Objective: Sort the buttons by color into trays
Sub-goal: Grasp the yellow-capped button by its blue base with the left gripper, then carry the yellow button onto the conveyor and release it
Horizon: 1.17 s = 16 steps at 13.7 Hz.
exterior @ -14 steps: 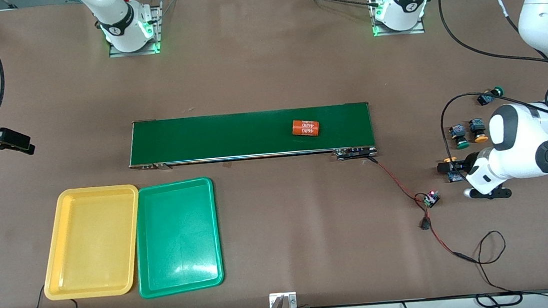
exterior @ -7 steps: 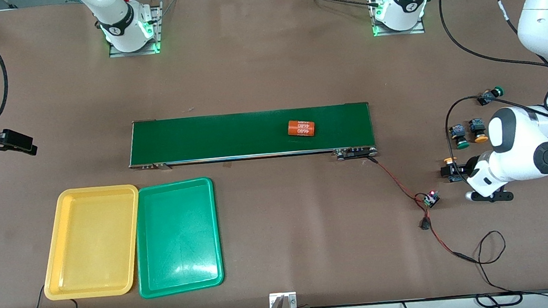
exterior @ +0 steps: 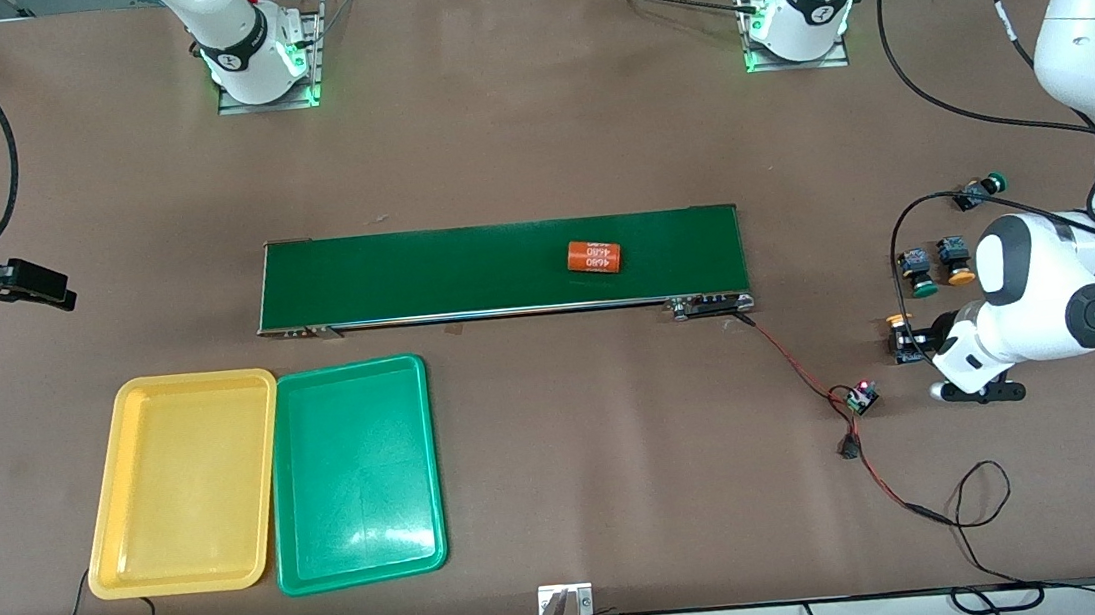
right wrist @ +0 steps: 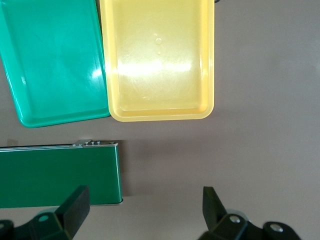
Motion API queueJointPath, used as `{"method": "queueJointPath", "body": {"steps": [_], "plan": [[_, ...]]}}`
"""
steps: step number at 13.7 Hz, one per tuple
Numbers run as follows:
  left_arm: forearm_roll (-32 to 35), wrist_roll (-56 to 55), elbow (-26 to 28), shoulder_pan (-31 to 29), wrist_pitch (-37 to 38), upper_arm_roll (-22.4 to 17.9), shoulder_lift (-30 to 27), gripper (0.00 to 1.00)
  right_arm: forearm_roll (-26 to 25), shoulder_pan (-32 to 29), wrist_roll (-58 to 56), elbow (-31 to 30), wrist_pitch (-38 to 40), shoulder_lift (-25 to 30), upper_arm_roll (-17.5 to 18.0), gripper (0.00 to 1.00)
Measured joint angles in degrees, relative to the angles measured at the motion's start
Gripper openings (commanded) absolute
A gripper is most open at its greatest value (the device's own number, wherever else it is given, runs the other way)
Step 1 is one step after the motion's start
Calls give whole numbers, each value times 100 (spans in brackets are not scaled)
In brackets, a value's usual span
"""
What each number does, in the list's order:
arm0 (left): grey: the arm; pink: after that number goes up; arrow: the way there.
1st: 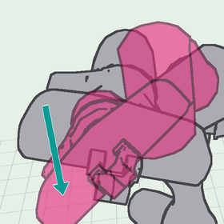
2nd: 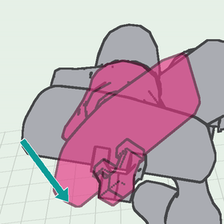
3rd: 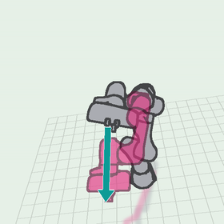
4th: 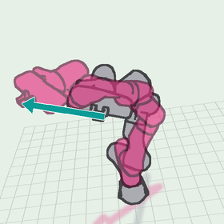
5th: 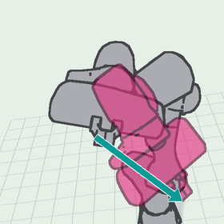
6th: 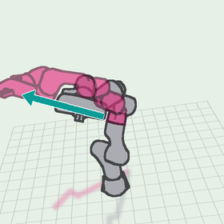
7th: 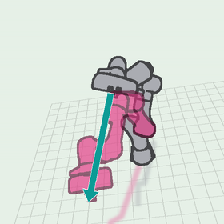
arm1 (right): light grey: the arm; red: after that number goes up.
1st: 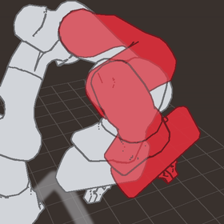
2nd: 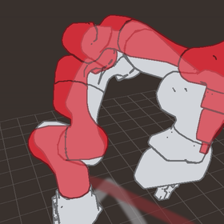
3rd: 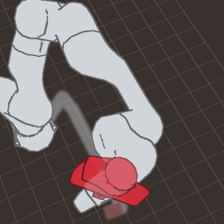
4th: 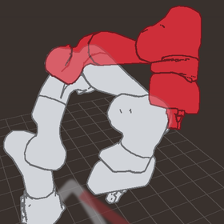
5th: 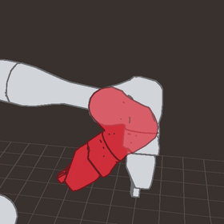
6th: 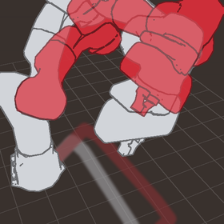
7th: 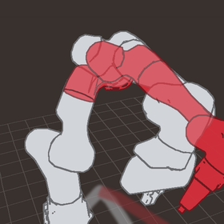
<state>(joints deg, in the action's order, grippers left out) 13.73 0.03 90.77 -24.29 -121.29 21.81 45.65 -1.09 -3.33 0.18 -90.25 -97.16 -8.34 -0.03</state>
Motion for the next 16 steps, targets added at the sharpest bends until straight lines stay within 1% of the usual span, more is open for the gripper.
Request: {"method": "queueJointPath", "body": {"steps": [2, 5, 7, 9, 10, 11, 14, 16], "plan": [[0, -71, -110, 8, 342, 61, -55, 8, 0, -1, 0, 1, -1, 0, 0, 100], [0, -76, -228, 8, 755, 271, -281, 5, 0, -2, -63, 1, -2, 0, 0, 100], [0, -76, -260, 11, 1169, 549, -529, 1, 0, -4, -151, 1, -2, 0, -1, 100], [1, -36, -260, 46, 1604, 896, -770, 0, -3, -5, -186, 1, -2, 0, -1, 100], [8, 190, -253, 81, 1705, 1004, -847, 0, -4, -6, -195, 1, -2, -4, -1, 100], [9, 654, -244, 104, 1748, 1063, -876, 0, -5, -10, -202, 2, -2, -16, -2, 100], [9, 2117, -169, 80, 1790, 1085, -854, 0, -5, -20, -216, 1, -2, -51, -8, 100], [8, 2730, -128, 49, 1897, 1209, -841, 0, -5, -20, -219, 1, -2, -61, -8, 100]]}}
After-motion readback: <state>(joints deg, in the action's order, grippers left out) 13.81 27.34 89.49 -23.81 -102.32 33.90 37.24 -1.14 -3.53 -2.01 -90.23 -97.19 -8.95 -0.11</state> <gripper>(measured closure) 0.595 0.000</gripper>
